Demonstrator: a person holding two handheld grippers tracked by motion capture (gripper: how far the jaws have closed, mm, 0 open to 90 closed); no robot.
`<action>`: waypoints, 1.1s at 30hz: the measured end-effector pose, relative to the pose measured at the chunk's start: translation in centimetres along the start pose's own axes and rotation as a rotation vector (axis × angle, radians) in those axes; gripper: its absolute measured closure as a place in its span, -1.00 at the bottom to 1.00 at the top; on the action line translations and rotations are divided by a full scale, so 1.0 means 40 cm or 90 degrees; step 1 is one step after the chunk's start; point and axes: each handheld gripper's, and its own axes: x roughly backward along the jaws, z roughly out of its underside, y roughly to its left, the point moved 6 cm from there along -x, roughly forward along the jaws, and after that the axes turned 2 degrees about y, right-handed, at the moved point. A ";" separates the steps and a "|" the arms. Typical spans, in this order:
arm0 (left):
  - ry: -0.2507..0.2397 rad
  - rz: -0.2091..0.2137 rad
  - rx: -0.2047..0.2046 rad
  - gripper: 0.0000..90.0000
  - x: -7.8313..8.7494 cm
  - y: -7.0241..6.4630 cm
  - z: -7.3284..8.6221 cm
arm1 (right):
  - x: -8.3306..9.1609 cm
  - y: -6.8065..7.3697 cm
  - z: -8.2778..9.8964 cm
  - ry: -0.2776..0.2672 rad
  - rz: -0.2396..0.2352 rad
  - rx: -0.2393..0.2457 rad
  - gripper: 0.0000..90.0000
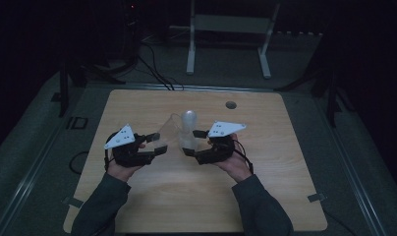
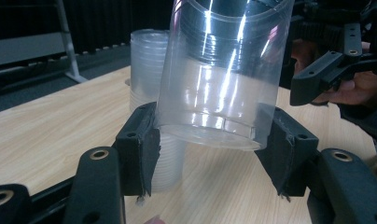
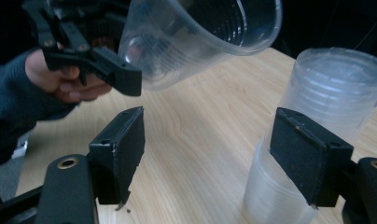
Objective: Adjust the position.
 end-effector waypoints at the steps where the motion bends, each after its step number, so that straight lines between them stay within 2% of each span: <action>1: 0.000 0.000 0.000 -0.07 0.000 0.000 0.000 | 0.001 0.000 -0.003 -0.007 -0.004 -0.006 -0.42; 5: -0.025 -0.006 0.013 -0.07 0.007 0.003 -0.005 | -0.002 0.001 -0.008 -0.024 -0.015 -0.025 -0.42; 9: -0.037 -0.008 0.020 -0.07 0.009 0.005 -0.004 | -0.012 0.008 -0.013 -0.039 -0.023 -0.039 -0.42; 19: -0.051 0.001 0.032 -0.07 0.003 0.000 -0.001 | -0.026 0.013 -0.034 -0.079 -0.046 -0.074 -0.43; 23: -0.050 0.001 0.029 -0.07 0.001 -0.001 0.000 | -0.027 0.012 -0.039 -0.090 -0.055 -0.088 -0.43; 24: -0.052 0.000 0.032 -0.07 -0.001 -0.002 0.000 | -0.028 0.013 -0.041 -0.097 -0.065 -0.093 -0.43; 33: -0.067 0.007 0.047 -0.07 -0.007 -0.005 0.002 | -0.035 0.013 -0.049 -0.121 -0.092 -0.126 -0.55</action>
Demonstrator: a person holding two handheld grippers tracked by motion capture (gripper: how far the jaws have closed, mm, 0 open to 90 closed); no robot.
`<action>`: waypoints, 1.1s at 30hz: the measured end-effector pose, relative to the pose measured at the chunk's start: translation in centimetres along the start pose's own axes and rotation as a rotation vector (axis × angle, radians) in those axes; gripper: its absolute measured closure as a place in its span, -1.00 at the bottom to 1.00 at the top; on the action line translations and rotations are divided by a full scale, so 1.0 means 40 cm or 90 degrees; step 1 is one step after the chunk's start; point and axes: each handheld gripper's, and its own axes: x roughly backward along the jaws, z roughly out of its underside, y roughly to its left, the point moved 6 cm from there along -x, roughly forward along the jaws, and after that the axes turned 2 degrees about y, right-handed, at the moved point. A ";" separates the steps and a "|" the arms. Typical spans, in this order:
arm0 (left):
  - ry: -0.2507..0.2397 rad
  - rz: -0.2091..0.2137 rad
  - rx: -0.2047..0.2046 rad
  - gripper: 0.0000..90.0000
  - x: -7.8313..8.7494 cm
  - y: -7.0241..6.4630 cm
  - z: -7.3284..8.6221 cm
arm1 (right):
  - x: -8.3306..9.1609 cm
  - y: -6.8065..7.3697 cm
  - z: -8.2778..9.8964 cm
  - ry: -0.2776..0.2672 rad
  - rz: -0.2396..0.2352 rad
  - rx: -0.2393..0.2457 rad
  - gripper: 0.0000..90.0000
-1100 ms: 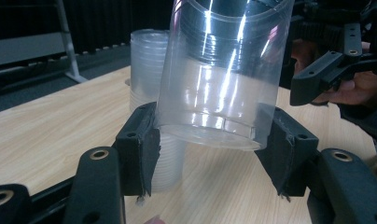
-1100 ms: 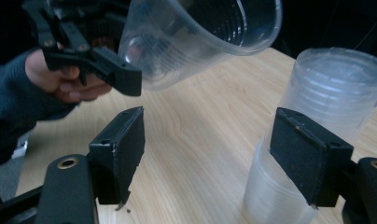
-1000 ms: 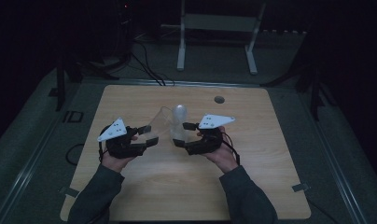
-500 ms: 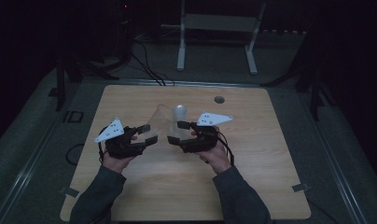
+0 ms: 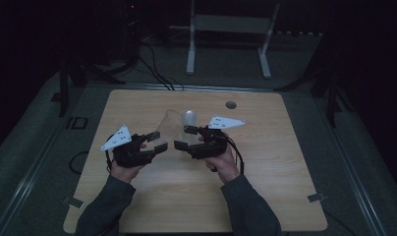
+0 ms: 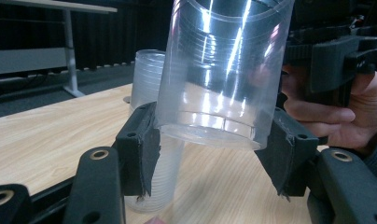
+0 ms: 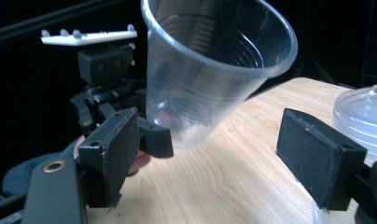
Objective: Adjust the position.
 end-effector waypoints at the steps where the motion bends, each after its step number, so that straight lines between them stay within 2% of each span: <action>1: -0.001 0.002 0.001 -0.07 -0.001 -0.001 0.000 | -0.001 0.000 -0.002 -0.007 -0.005 -0.006 -0.56; 13: -0.008 0.024 0.012 -0.07 -0.014 -0.012 0.006 | -0.010 0.001 -0.016 -0.044 -0.047 -0.044 -0.61; 19: -0.010 0.035 0.015 -0.07 -0.020 -0.017 0.008 | -0.016 0.000 -0.022 -0.059 -0.058 -0.059 -0.61; 28: -0.018 0.042 0.016 -0.07 -0.017 -0.021 0.004 | -0.030 0.000 -0.034 -0.065 -0.071 -0.063 -0.60; 33: -0.016 0.049 0.016 -0.07 -0.023 -0.025 0.006 | -0.033 -0.001 -0.039 -0.069 -0.075 -0.062 -0.51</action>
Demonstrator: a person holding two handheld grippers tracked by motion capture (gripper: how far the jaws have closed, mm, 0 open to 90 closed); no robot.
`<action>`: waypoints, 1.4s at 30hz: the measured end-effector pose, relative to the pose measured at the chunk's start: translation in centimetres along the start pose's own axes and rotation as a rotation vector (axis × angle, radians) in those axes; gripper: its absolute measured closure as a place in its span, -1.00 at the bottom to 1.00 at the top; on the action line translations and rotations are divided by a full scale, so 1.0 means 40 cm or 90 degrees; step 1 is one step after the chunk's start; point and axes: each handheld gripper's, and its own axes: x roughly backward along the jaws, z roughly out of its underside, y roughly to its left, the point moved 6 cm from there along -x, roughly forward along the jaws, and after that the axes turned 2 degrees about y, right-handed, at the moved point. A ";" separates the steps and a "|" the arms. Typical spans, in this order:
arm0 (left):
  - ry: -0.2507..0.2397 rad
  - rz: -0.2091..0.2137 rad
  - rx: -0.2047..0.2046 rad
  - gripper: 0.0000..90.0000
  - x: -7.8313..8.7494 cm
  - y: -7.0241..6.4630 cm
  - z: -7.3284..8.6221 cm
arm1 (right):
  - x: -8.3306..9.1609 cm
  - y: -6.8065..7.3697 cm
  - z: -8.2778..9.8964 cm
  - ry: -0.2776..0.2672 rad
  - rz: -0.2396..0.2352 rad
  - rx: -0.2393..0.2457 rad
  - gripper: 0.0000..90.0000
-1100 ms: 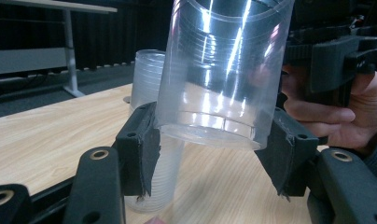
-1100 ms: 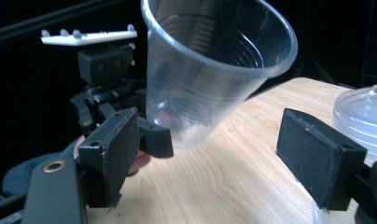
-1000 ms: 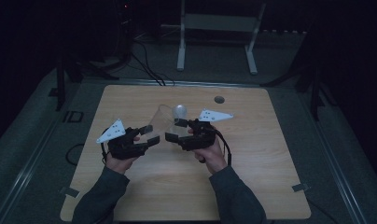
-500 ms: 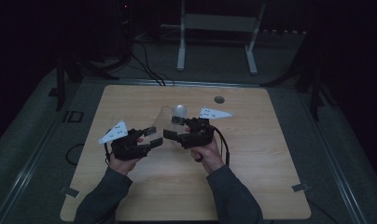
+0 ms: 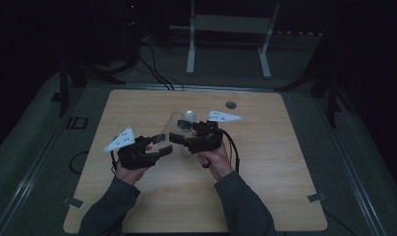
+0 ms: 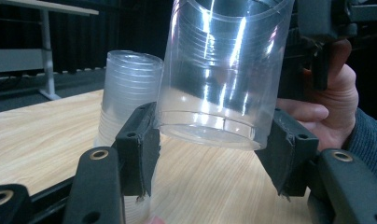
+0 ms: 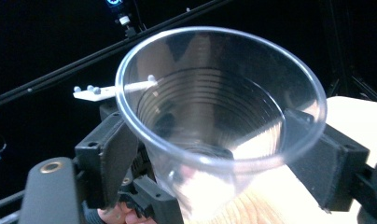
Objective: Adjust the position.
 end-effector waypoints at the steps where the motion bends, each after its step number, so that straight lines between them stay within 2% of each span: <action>1: 0.002 0.002 0.000 -0.07 -0.002 0.000 0.001 | -0.001 0.000 0.001 0.003 0.001 -0.001 -0.50; 5: 0.011 0.005 0.000 -0.07 -0.010 -0.003 0.010 | -0.001 0.000 0.002 0.005 0.007 0.007 -0.36; 12: 0.021 0.009 -0.002 -0.14 -0.011 -0.004 0.011 | -0.001 -0.001 0.004 0.010 0.014 0.016 -0.32; 14: 0.044 0.004 -0.007 -0.26 -0.015 -0.007 0.010 | -0.001 0.001 0.002 0.016 0.019 0.024 -0.31; 17: 0.056 -0.002 -0.011 -0.37 -0.016 -0.007 0.009 | 0.002 0.002 -0.001 0.016 0.020 0.028 -0.31; 18: 0.074 -0.007 -0.019 -0.37 -0.015 -0.008 0.009 | 0.003 0.002 -0.003 0.017 0.021 0.027 -0.31; 25: 0.111 -0.028 -0.046 -0.43 -0.019 -0.014 0.010 | 0.009 -0.002 -0.006 0.046 0.043 0.051 -0.31; 29: 0.139 -0.052 -0.059 -0.43 -0.022 -0.017 0.011 | 0.013 -0.001 -0.004 0.064 0.057 0.064 -0.31; 36: 0.151 -0.078 -0.072 -0.43 -0.021 -0.019 0.003 | 0.014 0.000 0.000 0.102 0.094 0.097 -0.31; 42: 0.150 -0.085 -0.072 -0.45 -0.024 -0.019 0.003 | 0.011 0.010 0.000 0.132 0.126 0.134 -0.31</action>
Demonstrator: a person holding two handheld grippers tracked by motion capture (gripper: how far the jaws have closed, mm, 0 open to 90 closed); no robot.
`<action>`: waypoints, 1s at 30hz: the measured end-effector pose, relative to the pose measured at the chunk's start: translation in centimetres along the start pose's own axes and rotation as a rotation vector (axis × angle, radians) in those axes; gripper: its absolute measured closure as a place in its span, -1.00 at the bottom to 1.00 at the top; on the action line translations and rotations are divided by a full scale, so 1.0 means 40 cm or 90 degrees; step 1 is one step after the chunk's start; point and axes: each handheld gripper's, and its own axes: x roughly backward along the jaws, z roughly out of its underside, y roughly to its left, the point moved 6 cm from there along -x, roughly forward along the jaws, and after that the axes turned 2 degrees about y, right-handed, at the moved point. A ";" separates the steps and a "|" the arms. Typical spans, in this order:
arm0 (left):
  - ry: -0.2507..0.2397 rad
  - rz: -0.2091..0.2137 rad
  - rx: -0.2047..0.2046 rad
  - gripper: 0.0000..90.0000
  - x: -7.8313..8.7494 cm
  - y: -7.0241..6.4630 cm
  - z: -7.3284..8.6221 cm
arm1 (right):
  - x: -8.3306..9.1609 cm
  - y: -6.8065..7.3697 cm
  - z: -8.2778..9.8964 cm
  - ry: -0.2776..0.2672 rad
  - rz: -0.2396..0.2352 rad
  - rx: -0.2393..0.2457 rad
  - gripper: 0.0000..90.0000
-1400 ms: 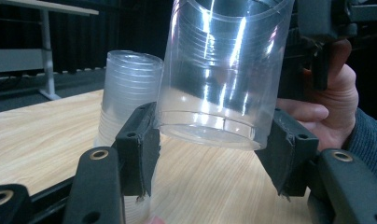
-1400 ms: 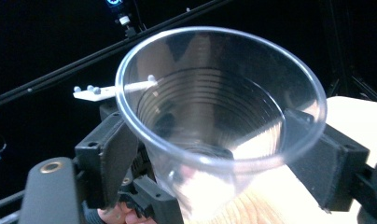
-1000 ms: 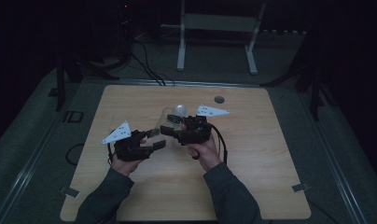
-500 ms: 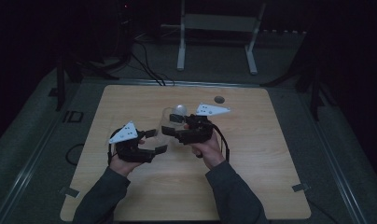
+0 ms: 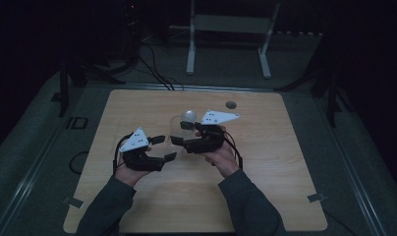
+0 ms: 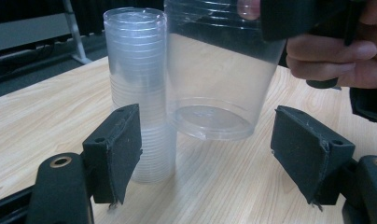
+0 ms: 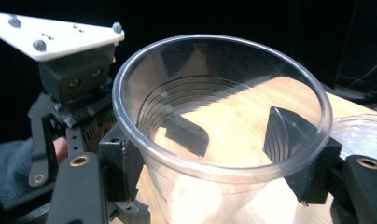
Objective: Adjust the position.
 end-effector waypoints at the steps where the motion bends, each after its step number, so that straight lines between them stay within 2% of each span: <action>1: 0.000 0.001 0.002 -0.45 -0.001 -0.001 0.000 | -0.001 0.003 0.000 0.004 0.003 0.007 -0.31; 6: 0.004 -0.002 0.003 -0.45 -0.007 -0.005 0.001 | -0.010 0.017 0.004 0.028 0.016 0.035 -0.31; 7: 0.008 -0.005 0.001 -0.45 -0.011 -0.006 0.001 | -0.018 0.026 0.004 0.041 0.023 0.051 -0.31; 12: 0.012 -0.009 -0.003 -0.45 -0.014 -0.008 0.002 | -0.024 0.035 0.000 0.042 0.021 0.058 -0.31; 17: 0.010 -0.012 0.002 -0.40 -0.018 -0.008 0.003 | -0.037 0.045 0.009 0.062 0.022 0.076 -0.31; 23: 0.006 -0.001 -0.002 -0.14 -0.017 -0.013 0.004 | -0.039 0.043 0.012 0.065 0.016 0.070 -0.34; 30: -0.011 0.013 0.006 -0.09 -0.021 -0.017 0.004 | -0.027 0.042 0.011 0.045 -0.004 0.050 -0.49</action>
